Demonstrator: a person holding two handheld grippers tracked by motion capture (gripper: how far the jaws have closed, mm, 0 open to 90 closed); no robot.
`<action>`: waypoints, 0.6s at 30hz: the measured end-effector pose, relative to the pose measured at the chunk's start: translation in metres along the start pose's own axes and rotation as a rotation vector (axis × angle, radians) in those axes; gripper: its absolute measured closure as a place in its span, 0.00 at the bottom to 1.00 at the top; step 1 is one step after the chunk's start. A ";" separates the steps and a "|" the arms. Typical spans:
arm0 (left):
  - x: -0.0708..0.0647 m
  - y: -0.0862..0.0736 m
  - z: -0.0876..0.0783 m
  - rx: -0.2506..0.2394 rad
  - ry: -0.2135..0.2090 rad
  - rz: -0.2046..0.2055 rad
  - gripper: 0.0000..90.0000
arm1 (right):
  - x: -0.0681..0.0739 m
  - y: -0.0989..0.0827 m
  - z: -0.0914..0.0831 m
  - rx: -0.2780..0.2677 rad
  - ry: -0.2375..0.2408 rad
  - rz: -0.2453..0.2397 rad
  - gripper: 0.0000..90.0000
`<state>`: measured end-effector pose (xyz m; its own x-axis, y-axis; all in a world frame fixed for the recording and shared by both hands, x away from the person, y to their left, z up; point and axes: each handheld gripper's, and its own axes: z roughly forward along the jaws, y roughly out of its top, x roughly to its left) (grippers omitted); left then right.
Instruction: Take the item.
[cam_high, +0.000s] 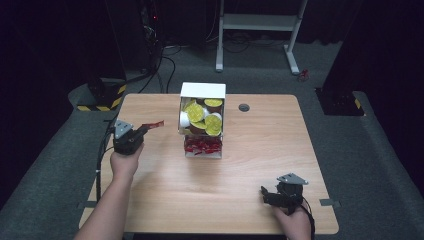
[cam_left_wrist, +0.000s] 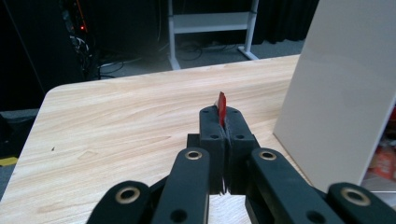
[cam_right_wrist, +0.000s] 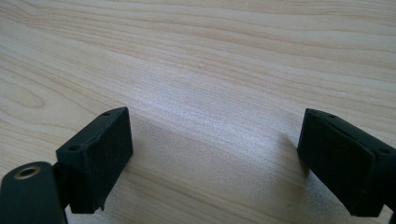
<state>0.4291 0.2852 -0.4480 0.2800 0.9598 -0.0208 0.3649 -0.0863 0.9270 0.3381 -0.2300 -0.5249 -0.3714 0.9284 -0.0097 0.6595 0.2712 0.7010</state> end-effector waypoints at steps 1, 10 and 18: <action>0.000 0.000 0.001 0.003 0.000 -0.003 0.98 | 0.000 0.000 0.000 0.000 0.000 0.000 0.11; 0.002 -0.007 0.010 0.057 0.025 0.018 0.98 | 0.001 0.000 -0.001 0.000 0.001 0.003 0.12; -0.010 -0.013 0.018 0.080 0.011 0.065 0.98 | 0.001 0.000 -0.001 0.000 0.002 0.004 0.13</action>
<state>0.4376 0.2716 -0.4666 0.2953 0.9545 0.0428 0.4164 -0.1688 0.8934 0.3370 -0.2295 -0.5247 -0.3697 0.9291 -0.0055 0.6613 0.2673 0.7008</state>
